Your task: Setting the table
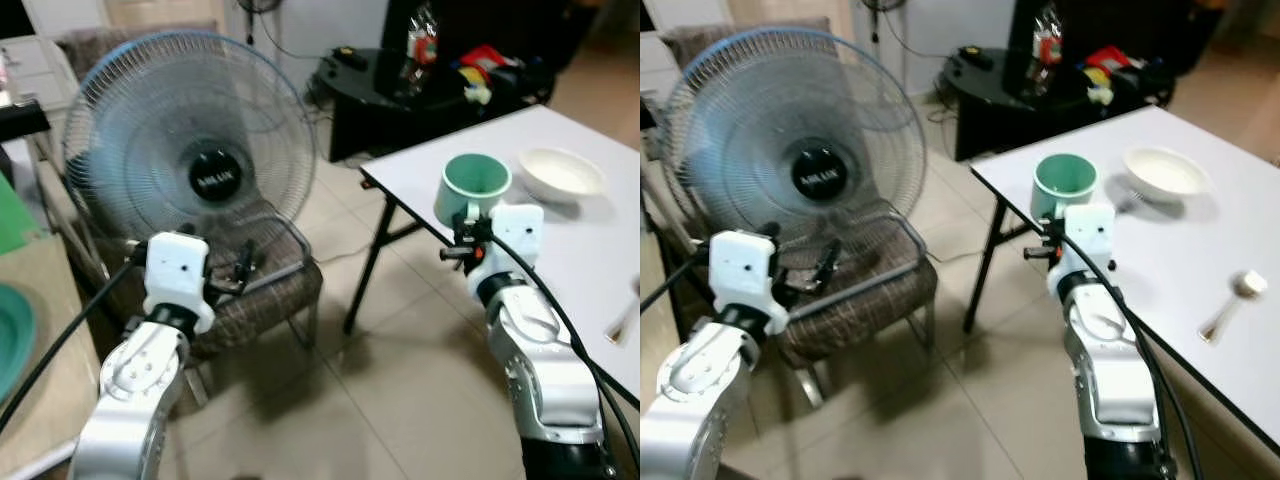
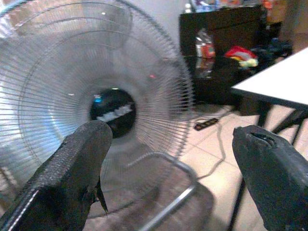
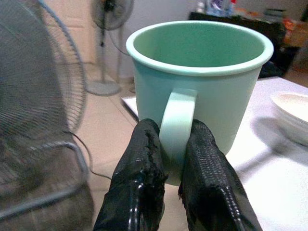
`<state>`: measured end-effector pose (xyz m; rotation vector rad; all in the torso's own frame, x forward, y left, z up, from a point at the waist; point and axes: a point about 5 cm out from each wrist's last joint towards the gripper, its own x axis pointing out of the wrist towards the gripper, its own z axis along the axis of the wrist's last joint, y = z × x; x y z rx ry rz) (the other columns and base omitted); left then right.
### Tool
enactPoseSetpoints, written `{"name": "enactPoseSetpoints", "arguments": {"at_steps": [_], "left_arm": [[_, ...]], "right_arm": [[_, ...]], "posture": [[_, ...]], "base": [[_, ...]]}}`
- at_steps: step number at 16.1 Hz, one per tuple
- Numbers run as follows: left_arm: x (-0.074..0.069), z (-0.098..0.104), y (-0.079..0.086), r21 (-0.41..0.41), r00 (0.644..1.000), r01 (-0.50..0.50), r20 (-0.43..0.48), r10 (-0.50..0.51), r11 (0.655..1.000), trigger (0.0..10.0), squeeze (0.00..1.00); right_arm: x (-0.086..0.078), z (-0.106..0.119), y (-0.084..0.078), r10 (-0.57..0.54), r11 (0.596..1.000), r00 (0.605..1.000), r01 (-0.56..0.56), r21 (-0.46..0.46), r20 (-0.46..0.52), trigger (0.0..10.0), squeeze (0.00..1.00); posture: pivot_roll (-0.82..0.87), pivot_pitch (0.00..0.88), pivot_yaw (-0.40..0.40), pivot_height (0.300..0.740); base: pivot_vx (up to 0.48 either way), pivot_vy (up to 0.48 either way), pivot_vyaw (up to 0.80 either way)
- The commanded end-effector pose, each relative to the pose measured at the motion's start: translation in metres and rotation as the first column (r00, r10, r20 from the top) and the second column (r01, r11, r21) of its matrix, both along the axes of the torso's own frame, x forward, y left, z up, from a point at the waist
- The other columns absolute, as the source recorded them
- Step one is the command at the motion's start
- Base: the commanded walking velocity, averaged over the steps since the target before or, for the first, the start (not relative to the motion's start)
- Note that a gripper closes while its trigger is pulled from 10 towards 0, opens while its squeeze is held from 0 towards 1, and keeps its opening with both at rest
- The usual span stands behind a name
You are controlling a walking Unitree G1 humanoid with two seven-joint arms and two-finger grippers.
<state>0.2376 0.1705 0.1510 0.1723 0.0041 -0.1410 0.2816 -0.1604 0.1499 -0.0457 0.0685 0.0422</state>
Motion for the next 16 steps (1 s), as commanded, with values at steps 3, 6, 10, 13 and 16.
{"name": "enactPoseSetpoints", "arguments": {"at_steps": [3, 6, 10, 13, 16], "left_arm": [[0.002, 0.002, 0.002, 0.003, 1.0, 0.025, -0.006, -0.025, 1.0, 10.0, 0.0], [0.004, 0.002, 0.001, 0.005, 0.999, 0.041, -0.008, -0.041, 0.999, 10.0, 0.0], [0.006, 0.003, 0.002, 0.013, 0.999, 0.052, -0.01, -0.052, 0.999, 10.0, 0.0], [0.007, 0.004, 0.002, 0.02, 0.998, 0.067, -0.011, -0.066, 0.998, 10.0, 0.0], [0.008, 0.005, 0.004, 0.029, 0.997, 0.08, -0.013, -0.08, 0.996, 10.0, 0.0]], "right_arm": [[0.003, 0.003, 0.009, 0.034, 0.999, 0.999, -0.034, 0.027, 0.006, 10.0, 0.0], [0.006, 0.003, 0.013, 0.054, 0.998, 0.999, -0.054, 0.025, 0.003, 10.0, 0.0], [0.007, 0.001, 0.016, 0.073, 0.997, 0.997, -0.073, 0.035, -0.002, 10.0, 0.0], [0.008, -0.002, 0.017, 0.076, 0.996, 0.997, -0.076, 0.044, -0.008, 10.0, 0.0], [0.008, -0.005, 0.019, 0.074, 0.996, 0.997, -0.073, 0.06, -0.016, 10.0, 0.0]], "posture": [[0.1, 0.0, -0.032, 0.74], [0.1, 0.0, -0.029, 0.74], [0.1, 0.0, -0.022, 0.74], [0.11, 0.0, -0.01, 0.74], [0.12, 0.0, 0.008, 0.74]], "base": [[0.349, 0.0, 0.0], [0.363, 0.0, -0.53], [0.363, 0.0, -0.22], [0.364, 0.0, 0.0], [0.365, 0.0, 0.0]]}}
